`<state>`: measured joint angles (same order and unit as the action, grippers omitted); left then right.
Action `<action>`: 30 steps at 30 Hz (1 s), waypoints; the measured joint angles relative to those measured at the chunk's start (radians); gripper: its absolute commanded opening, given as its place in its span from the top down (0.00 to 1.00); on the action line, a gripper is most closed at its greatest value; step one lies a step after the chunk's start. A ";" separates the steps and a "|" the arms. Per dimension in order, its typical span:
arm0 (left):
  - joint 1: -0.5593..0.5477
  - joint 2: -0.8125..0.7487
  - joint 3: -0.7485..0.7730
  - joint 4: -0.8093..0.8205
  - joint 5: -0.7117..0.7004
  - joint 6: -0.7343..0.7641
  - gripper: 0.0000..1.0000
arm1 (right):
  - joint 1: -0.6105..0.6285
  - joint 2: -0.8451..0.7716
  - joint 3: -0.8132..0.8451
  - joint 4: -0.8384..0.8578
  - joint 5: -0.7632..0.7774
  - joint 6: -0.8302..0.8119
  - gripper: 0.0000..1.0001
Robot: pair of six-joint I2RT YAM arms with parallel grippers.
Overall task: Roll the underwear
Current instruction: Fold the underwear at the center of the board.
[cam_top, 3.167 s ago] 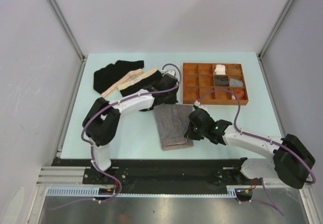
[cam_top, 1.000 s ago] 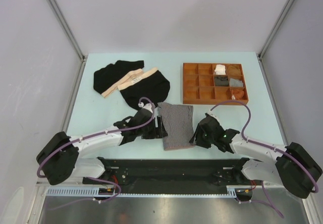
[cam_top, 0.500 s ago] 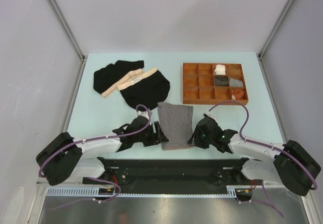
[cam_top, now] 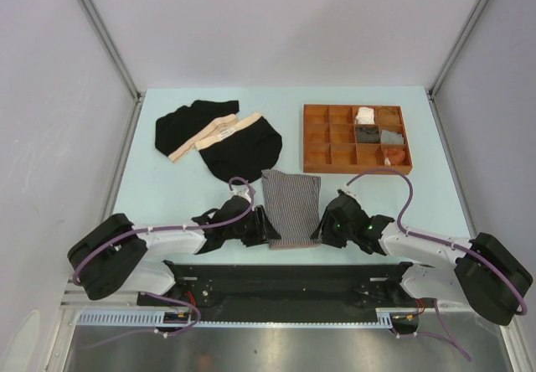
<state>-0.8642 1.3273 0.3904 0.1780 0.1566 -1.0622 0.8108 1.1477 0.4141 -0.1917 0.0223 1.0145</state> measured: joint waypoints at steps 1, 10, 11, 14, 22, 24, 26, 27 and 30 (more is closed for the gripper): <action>-0.002 0.003 -0.003 0.005 -0.001 -0.003 0.54 | 0.000 0.000 0.000 0.000 0.000 0.002 0.62; -0.009 0.010 -0.023 0.027 -0.007 -0.024 0.65 | 0.005 -0.010 -0.008 0.003 -0.001 0.012 0.62; -0.009 0.010 -0.026 0.029 -0.007 -0.027 0.66 | 0.006 -0.014 -0.012 0.004 -0.002 0.015 0.62; -0.010 0.015 -0.031 0.037 -0.006 -0.031 0.71 | 0.006 -0.028 -0.024 0.010 -0.003 0.030 0.62; -0.011 0.023 -0.036 0.048 -0.004 -0.038 0.78 | 0.006 -0.042 -0.043 0.031 -0.006 0.051 0.64; -0.011 0.023 -0.036 0.048 -0.004 -0.038 0.81 | 0.006 -0.043 -0.048 0.039 -0.009 0.055 0.66; -0.011 0.023 -0.037 0.048 -0.005 -0.038 0.82 | 0.007 -0.042 -0.051 0.042 -0.011 0.058 0.67; -0.011 0.023 -0.037 0.048 -0.005 -0.038 0.84 | 0.007 -0.042 -0.051 0.043 -0.011 0.058 0.67; -0.011 0.023 -0.037 0.047 -0.005 -0.038 0.88 | 0.008 -0.038 -0.052 0.049 -0.016 0.059 0.66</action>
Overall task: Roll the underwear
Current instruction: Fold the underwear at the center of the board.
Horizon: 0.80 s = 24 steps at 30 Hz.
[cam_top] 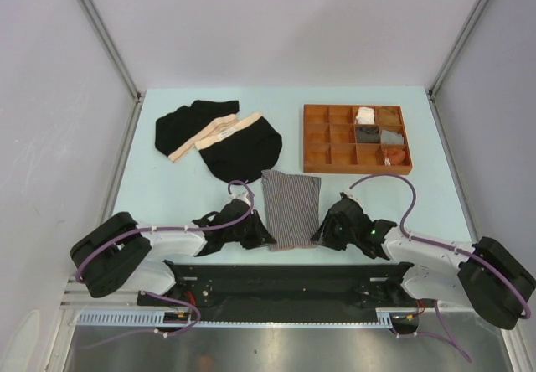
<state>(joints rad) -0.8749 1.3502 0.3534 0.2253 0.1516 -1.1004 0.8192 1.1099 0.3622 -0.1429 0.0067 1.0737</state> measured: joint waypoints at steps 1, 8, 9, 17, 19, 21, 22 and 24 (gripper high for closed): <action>0.000 0.000 0.000 0.000 0.000 0.000 0.89 | 0.000 0.001 0.000 0.002 -0.001 0.000 0.66; 0.000 -0.002 0.000 -0.002 -0.002 -0.001 1.00 | 0.005 0.003 0.000 0.013 -0.006 0.010 0.60; -0.001 -0.003 0.000 -0.004 -0.005 -0.001 1.00 | 0.006 0.003 0.000 0.014 -0.006 0.013 0.60; -0.005 -0.025 0.000 -0.037 -0.026 0.001 1.00 | 0.012 -0.026 -0.017 0.006 -0.008 0.033 0.59; -0.005 -0.030 0.000 -0.045 -0.029 0.001 0.99 | 0.012 -0.030 -0.020 0.006 -0.010 0.035 0.59; -0.005 -0.032 0.000 -0.049 -0.033 0.001 1.00 | 0.012 -0.030 -0.020 0.007 -0.011 0.036 0.60; -0.005 -0.033 0.000 -0.050 -0.034 0.001 1.00 | 0.012 -0.029 -0.020 0.008 -0.012 0.037 0.62; -0.006 -0.035 0.000 -0.053 -0.036 0.002 1.00 | 0.012 -0.023 -0.021 0.015 -0.014 0.037 0.66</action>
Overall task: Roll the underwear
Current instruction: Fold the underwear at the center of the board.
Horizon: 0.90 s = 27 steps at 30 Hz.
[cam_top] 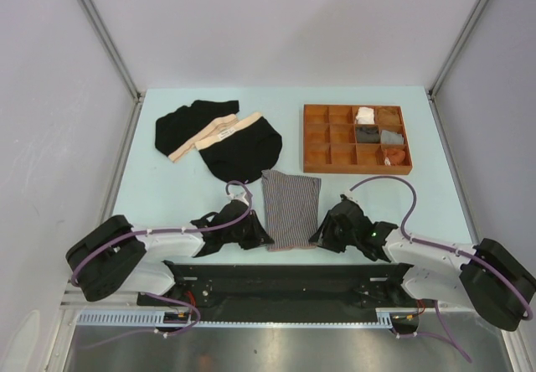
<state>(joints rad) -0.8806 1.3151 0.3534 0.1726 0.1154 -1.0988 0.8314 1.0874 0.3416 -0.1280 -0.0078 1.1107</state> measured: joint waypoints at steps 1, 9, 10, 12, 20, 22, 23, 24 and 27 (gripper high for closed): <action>0.000 0.000 0.000 -0.001 0.000 0.000 1.00 | 0.000 0.004 0.000 0.004 -0.002 0.001 0.72; -0.001 -0.009 0.000 -0.015 -0.010 0.003 1.00 | 0.001 0.034 -0.001 0.015 -0.003 0.002 1.00; -0.001 -0.011 0.002 -0.021 -0.013 0.005 1.00 | 0.001 0.034 0.000 0.012 -0.001 0.000 1.00; -0.001 -0.014 0.004 -0.029 -0.020 0.009 1.00 | 0.002 0.034 0.005 0.002 0.003 -0.005 1.00; -0.009 -0.042 0.009 -0.081 -0.060 0.010 1.00 | 0.011 0.021 0.023 -0.056 0.029 -0.008 1.00; -0.013 -0.043 0.011 -0.086 -0.064 0.011 1.00 | 0.012 0.015 0.028 -0.075 0.030 -0.010 1.00; -0.017 -0.043 0.014 -0.090 -0.068 0.013 1.00 | 0.014 0.015 0.036 -0.089 0.032 -0.011 1.00; -0.021 -0.041 0.019 -0.096 -0.071 0.018 1.00 | 0.015 0.015 0.048 -0.105 0.038 -0.014 1.00; -0.039 -0.019 0.053 -0.126 -0.090 0.035 1.00 | 0.034 0.023 0.098 -0.166 0.069 -0.029 1.00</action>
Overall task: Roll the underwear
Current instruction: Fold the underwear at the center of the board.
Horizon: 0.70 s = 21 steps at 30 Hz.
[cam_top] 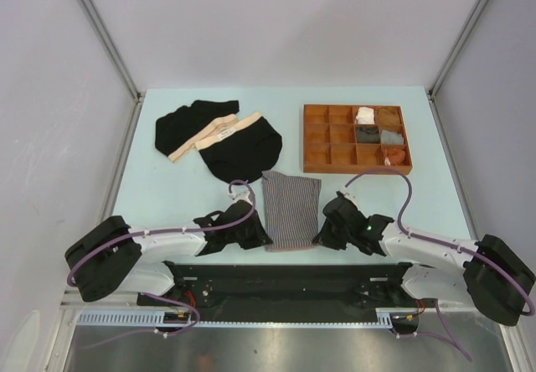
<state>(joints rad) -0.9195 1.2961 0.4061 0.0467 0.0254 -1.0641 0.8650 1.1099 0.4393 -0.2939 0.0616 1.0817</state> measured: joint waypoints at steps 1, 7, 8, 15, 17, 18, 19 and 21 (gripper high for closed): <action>-0.003 0.005 0.008 -0.009 -0.005 0.003 1.00 | 0.007 0.005 0.019 -0.019 0.011 -0.006 1.00; -0.011 0.007 0.022 -0.032 -0.027 0.019 1.00 | 0.076 0.133 0.217 -0.172 0.127 -0.059 1.00; -0.011 0.007 0.023 -0.034 -0.029 0.020 1.00 | 0.087 0.158 0.244 -0.189 0.145 -0.066 1.00; -0.011 0.006 0.024 -0.035 -0.032 0.028 1.00 | 0.166 0.328 0.404 -0.276 0.232 -0.108 1.00; -0.011 0.006 0.024 -0.034 -0.032 0.031 1.00 | 0.184 0.356 0.433 -0.278 0.239 -0.116 1.00; -0.011 0.006 0.024 -0.034 -0.033 0.035 1.00 | 0.192 0.367 0.447 -0.279 0.241 -0.119 1.00; -0.011 0.006 0.024 -0.034 -0.033 0.037 1.00 | 0.197 0.374 0.459 -0.280 0.243 -0.121 1.00; -0.011 0.006 0.024 -0.035 -0.034 0.039 1.00 | 0.210 0.386 0.484 -0.282 0.246 -0.128 1.00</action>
<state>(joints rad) -0.9306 1.3025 0.4305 0.0120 -0.0082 -1.0248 1.0752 1.4956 0.9230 -0.5758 0.3077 0.9539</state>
